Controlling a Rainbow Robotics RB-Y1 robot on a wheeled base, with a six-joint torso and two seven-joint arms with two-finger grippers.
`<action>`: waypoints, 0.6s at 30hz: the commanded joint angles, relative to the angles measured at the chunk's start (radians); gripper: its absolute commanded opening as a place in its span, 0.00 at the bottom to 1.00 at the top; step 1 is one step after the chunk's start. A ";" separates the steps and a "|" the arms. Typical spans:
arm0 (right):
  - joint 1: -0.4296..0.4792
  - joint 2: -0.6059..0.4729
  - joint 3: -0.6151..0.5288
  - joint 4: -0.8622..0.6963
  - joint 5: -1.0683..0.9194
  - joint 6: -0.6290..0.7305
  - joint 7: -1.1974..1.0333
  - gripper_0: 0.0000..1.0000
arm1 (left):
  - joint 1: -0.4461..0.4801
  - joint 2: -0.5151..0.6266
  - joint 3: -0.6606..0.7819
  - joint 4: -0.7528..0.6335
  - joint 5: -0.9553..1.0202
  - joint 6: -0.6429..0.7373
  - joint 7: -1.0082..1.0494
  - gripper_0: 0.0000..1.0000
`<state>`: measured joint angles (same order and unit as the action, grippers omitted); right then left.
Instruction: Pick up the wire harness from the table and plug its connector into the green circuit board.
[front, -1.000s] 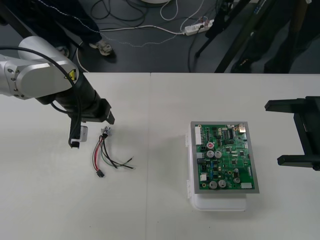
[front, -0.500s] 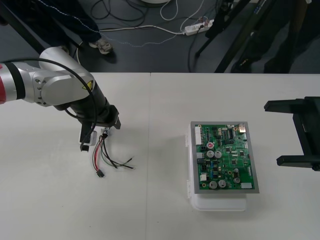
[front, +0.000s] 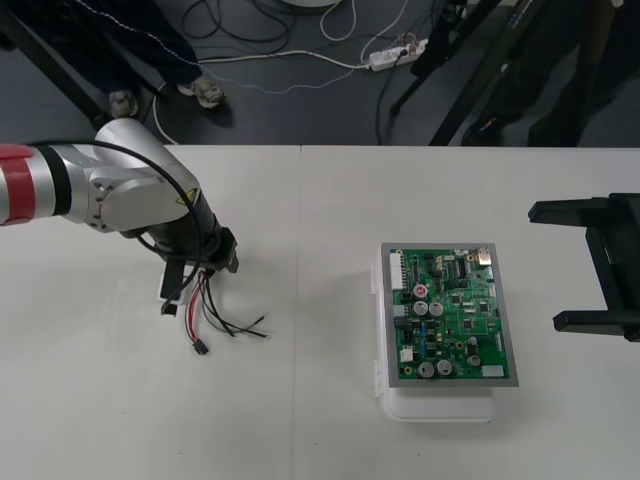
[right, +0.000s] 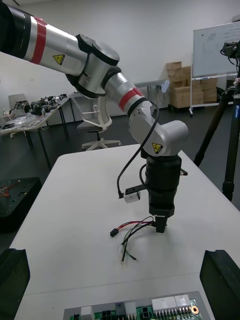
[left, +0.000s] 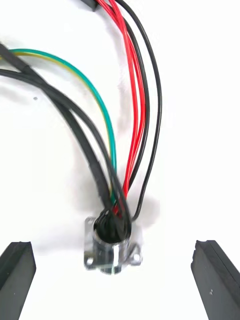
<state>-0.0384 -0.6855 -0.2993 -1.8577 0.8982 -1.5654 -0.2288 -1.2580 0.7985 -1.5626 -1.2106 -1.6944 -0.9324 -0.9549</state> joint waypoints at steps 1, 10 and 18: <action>-0.023 0.006 0.014 0.012 -0.005 -0.005 0.048 1.00 | -0.041 -0.035 -0.022 0.031 -0.008 0.076 -0.059 0.92; -0.023 0.006 0.014 0.014 -0.005 -0.005 0.063 1.00 | -0.012 -0.042 -0.022 0.049 -0.027 0.118 -0.059 0.92; -0.023 0.006 0.014 0.014 -0.022 -0.005 0.072 1.00 | -0.008 -0.044 -0.030 0.059 -0.034 0.118 -0.058 0.92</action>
<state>-0.0385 -0.6855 -0.2993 -1.8398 0.8966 -1.5654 -0.1912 -1.2573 0.7718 -1.5802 -1.1624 -1.7183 -0.8540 -0.9549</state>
